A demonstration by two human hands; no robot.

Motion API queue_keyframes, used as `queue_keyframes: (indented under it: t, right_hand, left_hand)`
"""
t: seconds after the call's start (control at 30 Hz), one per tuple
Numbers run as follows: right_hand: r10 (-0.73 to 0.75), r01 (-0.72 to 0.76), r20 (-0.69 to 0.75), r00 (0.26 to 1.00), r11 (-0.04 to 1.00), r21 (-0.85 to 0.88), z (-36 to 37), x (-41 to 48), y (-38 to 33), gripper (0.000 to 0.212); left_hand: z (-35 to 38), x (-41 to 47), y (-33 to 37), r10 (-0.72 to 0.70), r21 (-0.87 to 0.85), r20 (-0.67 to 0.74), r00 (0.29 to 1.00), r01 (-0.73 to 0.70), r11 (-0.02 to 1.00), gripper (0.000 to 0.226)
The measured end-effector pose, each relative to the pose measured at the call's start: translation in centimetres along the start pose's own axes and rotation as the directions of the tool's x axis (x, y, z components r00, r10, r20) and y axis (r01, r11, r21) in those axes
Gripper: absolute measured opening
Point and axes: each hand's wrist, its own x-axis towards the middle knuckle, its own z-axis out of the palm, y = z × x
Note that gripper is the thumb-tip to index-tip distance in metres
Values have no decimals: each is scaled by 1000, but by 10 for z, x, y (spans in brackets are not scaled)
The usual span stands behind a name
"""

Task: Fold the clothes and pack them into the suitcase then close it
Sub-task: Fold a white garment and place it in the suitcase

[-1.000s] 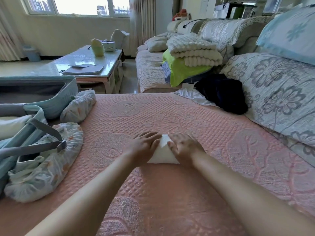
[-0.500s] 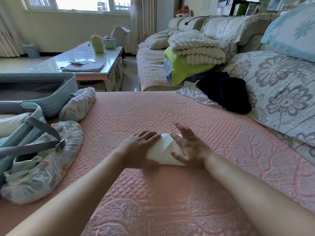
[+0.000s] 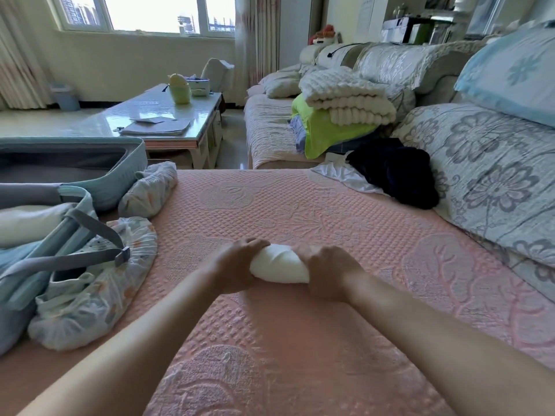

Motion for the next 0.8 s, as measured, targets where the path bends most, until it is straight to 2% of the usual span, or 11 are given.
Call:
queue_keyframes:
  t: [0.1, 0.17, 0.27, 0.33, 0.4, 0.47, 0.53, 0.6, 0.67, 0.73, 0.8]
  right_hand:
    - [-142, 148, 65, 988, 983, -106, -6, -9, -31, 50]
    - [-222, 228, 81, 972, 971, -75, -18, -12, -42, 56]
    - [-151, 143, 69, 986, 984, 106, -24, -12, -55, 48]
    - [-58, 52, 38, 998, 987, 154, -12, -4, -62, 35]
    - [9, -25, 60, 998, 961, 275, 4, 2, -66, 35]
    - [48, -118, 162, 986, 880, 460, 16, 2, -69, 61]
    - [30, -125, 204, 979, 872, 473, 28, -1, -71, 78]
    - [23, -100, 183, 983, 902, 419, 38, -5, -73, 81]
    - [21, -88, 163, 986, 905, 417, 40, -6, -73, 80]
    - [11, -70, 144, 990, 908, 414, 40, -8, -72, 79]
    - [-12, -41, 124, 992, 907, 418, 38, -12, -70, 80]
  left_hand:
    - [-10, -26, -20, 84, 21, -27, 996, -83, 996, 66]
    - [-12, -47, -31, 98, -8, -55, 994, -98, 995, 69]
    - [-6, -75, -37, 17, -10, -69, 997, -18, 1000, 77]
    - [-4, -84, -31, -149, 1, -103, 984, 150, 989, 82]
    - [-2, -86, -25, -407, -54, -90, 909, 403, 913, 81]
    - [1, -84, -24, -566, -201, -20, 824, 551, 810, 70]
    - [-1, -83, -24, -605, -452, 78, 793, 569, 687, 42]
    - [-3, -77, -21, -644, -622, 104, 758, 554, 552, 18]
    - [-16, -68, -6, -675, -687, 125, 727, 554, 470, 28]
    - [-21, -60, 0, -643, -673, 220, 733, 591, 444, 42]
    - [-28, -55, 0, -594, -646, 312, 742, 624, 441, 37]
